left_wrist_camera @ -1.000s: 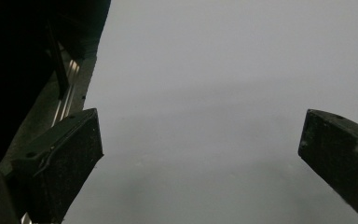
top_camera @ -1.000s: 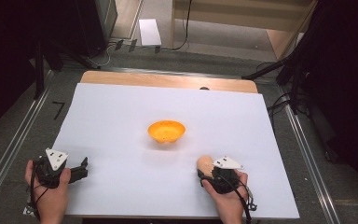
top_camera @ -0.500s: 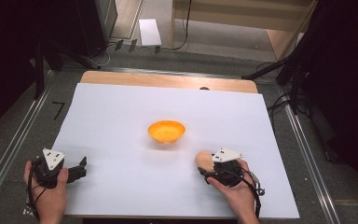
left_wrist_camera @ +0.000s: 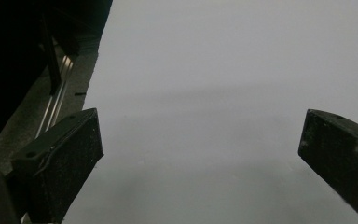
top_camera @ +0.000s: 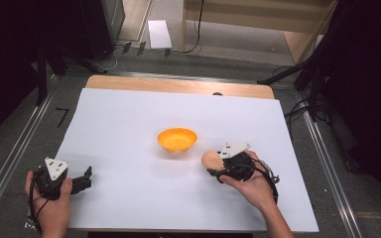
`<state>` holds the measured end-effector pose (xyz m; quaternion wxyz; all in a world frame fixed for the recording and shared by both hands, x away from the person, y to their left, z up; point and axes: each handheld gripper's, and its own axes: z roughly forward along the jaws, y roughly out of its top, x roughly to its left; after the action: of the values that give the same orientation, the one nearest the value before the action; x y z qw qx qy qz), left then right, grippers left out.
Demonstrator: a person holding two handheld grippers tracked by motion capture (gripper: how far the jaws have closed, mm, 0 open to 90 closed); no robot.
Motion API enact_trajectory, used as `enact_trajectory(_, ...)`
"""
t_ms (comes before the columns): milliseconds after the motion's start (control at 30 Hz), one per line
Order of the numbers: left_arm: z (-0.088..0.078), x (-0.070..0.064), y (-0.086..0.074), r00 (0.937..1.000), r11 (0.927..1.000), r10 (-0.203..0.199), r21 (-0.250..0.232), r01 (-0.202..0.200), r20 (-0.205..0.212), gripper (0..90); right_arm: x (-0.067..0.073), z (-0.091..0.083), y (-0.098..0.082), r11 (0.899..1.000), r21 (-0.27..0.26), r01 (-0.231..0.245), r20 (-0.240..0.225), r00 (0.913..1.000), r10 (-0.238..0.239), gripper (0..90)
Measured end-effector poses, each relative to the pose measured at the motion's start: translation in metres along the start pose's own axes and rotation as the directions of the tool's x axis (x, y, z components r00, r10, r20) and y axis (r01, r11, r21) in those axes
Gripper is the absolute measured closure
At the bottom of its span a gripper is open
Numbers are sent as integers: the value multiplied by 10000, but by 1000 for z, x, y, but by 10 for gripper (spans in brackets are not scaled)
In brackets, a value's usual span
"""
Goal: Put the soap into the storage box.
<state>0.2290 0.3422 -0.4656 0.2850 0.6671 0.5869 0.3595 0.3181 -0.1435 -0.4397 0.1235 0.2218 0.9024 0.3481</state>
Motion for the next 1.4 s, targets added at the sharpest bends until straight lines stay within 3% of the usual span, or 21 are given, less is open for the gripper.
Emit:
enact_trajectory(67, 0, 0, 0, 10000, 10000, -73, -30, 73, 48, 0, -7, 2, 6, 9993, -41, 374, -125, 9992, -375, 348)
enact_trajectory(467, 0, 0, 0, 10000, 10000, 24, 1, -24, 68, 0, -26, 6, 35, 9949, -367, 936, -796, 9922, -963, 348)
enact_trajectory(833, 0, 0, 0, 9999, 10000, 23, -16, -23, 154, 0, -39, 21, 76, 9815, -870, 1704, -1713, 9680, -1833, 348)
enact_trajectory(900, 0, 1, 0, 9998, 10000, 19, -10, -19, 172, 0, -40, 24, 81, 9776, -991, 1858, -1942, 9599, -2022, 349)
enact_trajectory(933, 0, 1, 0, 9998, 10000, 2, -16, -2, 178, 0, -42, 28, 88, 9728, -1069, 2054, -2120, 9512, -2241, 349)
enact_trajectory(967, 0, 1, 0, 9998, 10000, -2, -11, 2, 183, 0, -42, 28, 88, 9728, -1069, 2054, -2120, 9512, -2241, 349)
enact_trajectory(1000, 0, 1, 0, 9998, 10000, -16, -30, 17, 196, 0, -43, 32, 94, 9683, -1023, 2279, -2251, 9429, -2457, 349)
enact_trajectory(1067, 0, 1, 0, 9998, 10000, -19, -27, 19, 203, 0, -44, 34, 96, 9678, -1022, 2301, -2358, 9396, -2483, 349)
enact_trajectory(1100, 0, 1, 0, 9998, 10000, -23, -35, 24, 209, 0, -46, 39, 103, 9624, -940, 2550, -2470, 9304, -2707, 349)
enact_trajectory(1167, 0, 1, 0, 9998, 10000, -17, -31, 18, 211, 0, -46, 40, 105, 9611, -943, 2595, -2537, 9273, -2752, 349)
enact_trajectory(1233, 0, 1, 0, 9998, 10000, -8, -34, 9, 212, 0, -48, 43, 111, 9556, -952, 2789, -2729, 9159, -2945, 349)
enact_trajectory(1267, 0, 1, 0, 9997, 10000, -18, -36, 19, 226, 0, -50, 46, 117, 9496, -788, 3034, -3042, 8998, -3127, 349)
enact_trajectory(1333, 0, 1, 0, 9997, 10000, -71, -52, 72, 250, 0, -51, 49, 122, 9456, -616, 3195, -3225, 8902, -3218, 349)
enact_trajectory(1367, 0, 1, 0, 9997, 10000, -71, -52, 72, 250, 0, -52, 52, 124, 9400, -620, 3354, -3325, 8811, -3363, 349)
enact_trajectory(1400, -1, 1, 0, 9997, 10000, -80, -49, 81, 249, 0, -52, 52, 124, 9400, -620, 3354, -3325, 8811, -3363, 349)
